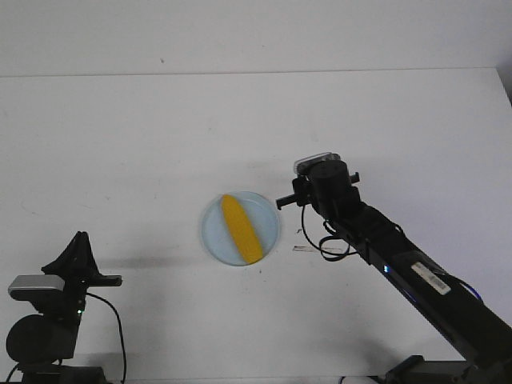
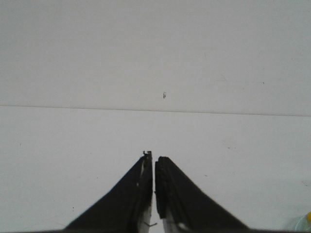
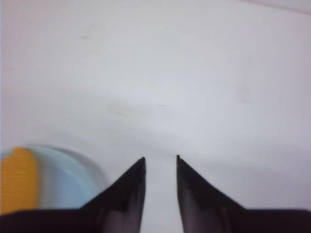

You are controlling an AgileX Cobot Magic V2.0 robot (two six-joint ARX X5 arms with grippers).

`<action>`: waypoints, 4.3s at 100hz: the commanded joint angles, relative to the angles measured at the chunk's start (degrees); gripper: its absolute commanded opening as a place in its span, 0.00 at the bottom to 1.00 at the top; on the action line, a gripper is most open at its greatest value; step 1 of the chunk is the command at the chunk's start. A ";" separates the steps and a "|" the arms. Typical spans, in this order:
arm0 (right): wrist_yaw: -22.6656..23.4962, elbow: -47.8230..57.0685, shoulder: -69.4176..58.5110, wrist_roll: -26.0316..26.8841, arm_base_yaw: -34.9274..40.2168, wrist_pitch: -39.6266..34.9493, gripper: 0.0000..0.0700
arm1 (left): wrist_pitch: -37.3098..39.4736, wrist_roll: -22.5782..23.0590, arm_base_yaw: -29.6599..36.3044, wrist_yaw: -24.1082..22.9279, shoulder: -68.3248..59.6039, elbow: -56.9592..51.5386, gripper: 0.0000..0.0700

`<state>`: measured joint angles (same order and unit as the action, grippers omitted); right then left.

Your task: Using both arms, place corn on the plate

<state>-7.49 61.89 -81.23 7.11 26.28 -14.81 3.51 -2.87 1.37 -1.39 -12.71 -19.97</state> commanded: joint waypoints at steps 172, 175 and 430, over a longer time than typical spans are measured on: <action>7.89 -40.48 76.74 -4.20 -25.55 8.74 0.01 | 0.83 0.50 -0.02 -0.15 0.07 -0.61 0.00; 7.89 -40.48 76.74 -4.20 -25.55 8.74 0.01 | 0.81 0.50 -0.02 -0.15 0.07 -0.61 0.00; 6.60 -40.59 78.58 -4.59 -26.08 6.60 0.01 | 8.17 0.31 0.42 -0.11 12.52 19.21 0.00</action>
<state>-0.49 21.15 -4.08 3.18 0.60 -7.25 10.94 -2.87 1.76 -1.41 -0.27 -1.98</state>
